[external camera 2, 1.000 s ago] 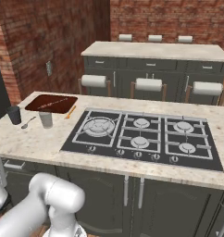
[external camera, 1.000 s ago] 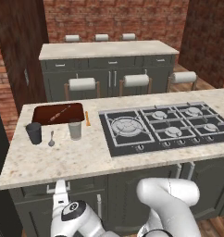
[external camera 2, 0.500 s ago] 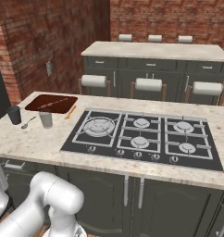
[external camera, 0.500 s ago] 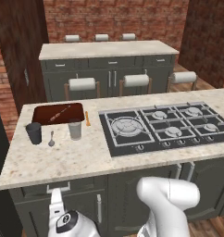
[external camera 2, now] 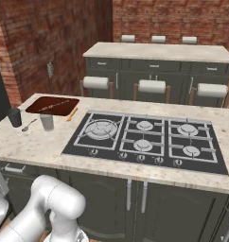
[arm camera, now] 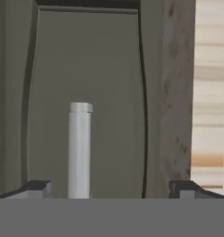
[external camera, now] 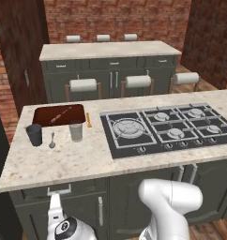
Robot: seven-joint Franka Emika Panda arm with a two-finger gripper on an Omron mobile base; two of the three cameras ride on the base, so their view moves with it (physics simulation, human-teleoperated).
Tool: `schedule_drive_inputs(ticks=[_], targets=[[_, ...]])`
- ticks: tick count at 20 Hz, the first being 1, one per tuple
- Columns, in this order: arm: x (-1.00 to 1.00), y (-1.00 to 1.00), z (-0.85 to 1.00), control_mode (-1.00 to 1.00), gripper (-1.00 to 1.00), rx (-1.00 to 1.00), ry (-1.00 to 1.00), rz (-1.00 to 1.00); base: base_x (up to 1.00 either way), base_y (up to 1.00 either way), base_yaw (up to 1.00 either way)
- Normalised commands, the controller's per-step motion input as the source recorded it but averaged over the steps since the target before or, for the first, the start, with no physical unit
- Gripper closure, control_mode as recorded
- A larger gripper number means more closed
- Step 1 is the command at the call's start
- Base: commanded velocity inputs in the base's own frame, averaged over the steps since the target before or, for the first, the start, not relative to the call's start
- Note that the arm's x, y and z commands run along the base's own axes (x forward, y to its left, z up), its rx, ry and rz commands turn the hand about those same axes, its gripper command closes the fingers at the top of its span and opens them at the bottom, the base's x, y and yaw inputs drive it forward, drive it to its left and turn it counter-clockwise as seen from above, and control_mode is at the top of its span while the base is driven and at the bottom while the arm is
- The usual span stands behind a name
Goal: Take the tongs from the drawer on the left and place them on the dining counter next to the tray containing the kebab skewer.
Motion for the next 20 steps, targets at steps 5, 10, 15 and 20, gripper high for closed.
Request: schedule_drive_inputs(ticks=[5,10,15,20], targets=[[0.31,0.0,0.0,-1.0,-1.0,0.0,0.0,0.0,0.0,0.0,0.0],[0.18,0.03,0.0,-1.0,-1.0,0.0,0.0,0.0,0.0,0.0,0.0],[0.15,0.11,-0.12,-1.0,-1.0,0.0,0.0,0.0,0.0,0.0,0.0],[0.14,0.1,-0.18,-1.0,-1.0,0.0,0.0,0.0,0.0,0.0,0.0]])
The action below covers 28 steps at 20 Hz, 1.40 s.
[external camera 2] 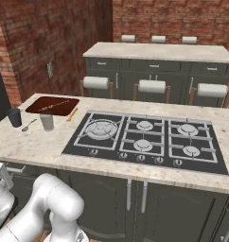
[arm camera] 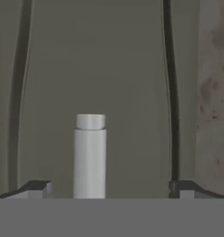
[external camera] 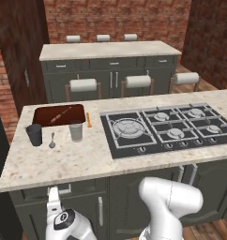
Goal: Take the tongs from the drawer on the left and place them on the dining counter next to the tray containing the kebab skewer.
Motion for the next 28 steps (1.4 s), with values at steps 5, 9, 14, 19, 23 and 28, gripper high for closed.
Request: schedule_drive_inputs(ticks=[5,9,14,19,23,28], targets=[[0.07,0.09,-0.28,-1.0,-1.0,0.0,0.0,0.0,0.0,0.0,0.0],[0.08,0.11,-0.14,-1.0,-1.0,0.0,0.0,0.0,0.0,0.0,0.0],[0.09,0.09,-0.01,-1.0,-1.0,0.0,0.0,0.0,0.0,0.0,0.0],[0.03,0.0,0.0,-1.0,-1.0,0.0,0.0,0.0,0.0,0.0,0.0],[0.0,0.0,0.0,-1.0,-1.0,0.0,0.0,0.0,0.0,0.0,0.0],[0.0,0.0,0.0,-1.0,1.0,0.0,0.0,0.0,0.0,0.0,0.0]])
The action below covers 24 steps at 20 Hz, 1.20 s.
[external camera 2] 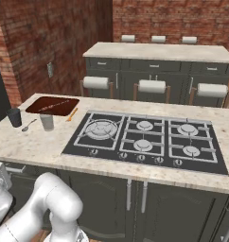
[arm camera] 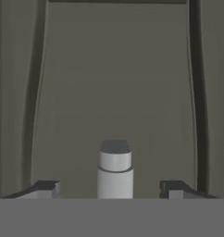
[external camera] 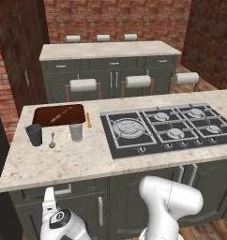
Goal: Take the tongs from the drawer on the left and place them on the dining counter next to the tray containing the kebab skewer.
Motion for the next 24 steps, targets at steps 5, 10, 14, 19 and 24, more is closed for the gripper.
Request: schedule_drive_inputs(ticks=[5,10,14,19,24], targets=[[0.0,0.0,0.0,-1.0,1.0,0.0,0.0,0.0,0.0,0.0,0.0],[-0.33,0.0,0.0,-1.0,1.0,0.01,0.0,0.0,0.0,0.0,0.0],[-0.73,0.0,-0.02,-1.0,1.0,0.05,-0.02,0.0,0.0,0.0,0.0],[-0.59,0.0,0.0,-1.0,1.0,0.03,0.0,0.0,0.0,0.0,0.0],[-0.72,0.0,0.0,-1.0,1.0,0.04,0.0,0.0,0.0,0.0,0.0]])
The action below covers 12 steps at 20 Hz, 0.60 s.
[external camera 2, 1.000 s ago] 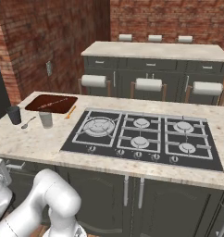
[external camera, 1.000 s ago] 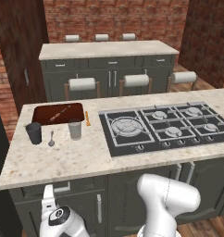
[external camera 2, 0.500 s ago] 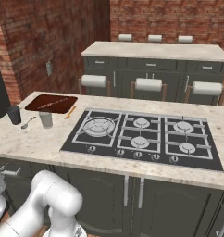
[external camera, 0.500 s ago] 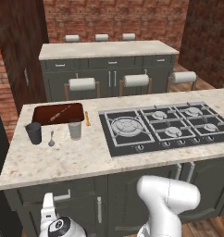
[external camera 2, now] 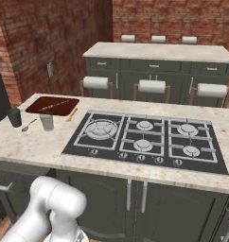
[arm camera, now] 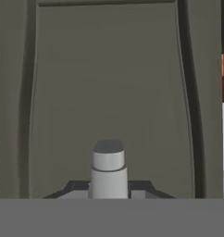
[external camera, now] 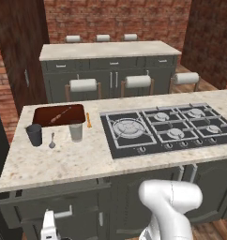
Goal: Take the tongs from the drawer on the left and place them on the dining counter next to the tray containing the kebab skewer.
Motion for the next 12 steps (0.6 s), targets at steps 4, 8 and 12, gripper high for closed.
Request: schedule_drive_inputs(ticks=[4,8,12], targets=[[-0.78,0.0,0.0,-1.0,1.0,0.05,-0.01,0.0,0.0,0.0,0.0],[-0.69,0.0,0.0,-1.0,1.0,0.04,0.0,0.0,0.0,0.0,0.0],[-0.72,0.0,0.0,-1.0,1.0,0.04,0.0,0.0,0.0,0.0,0.0]])
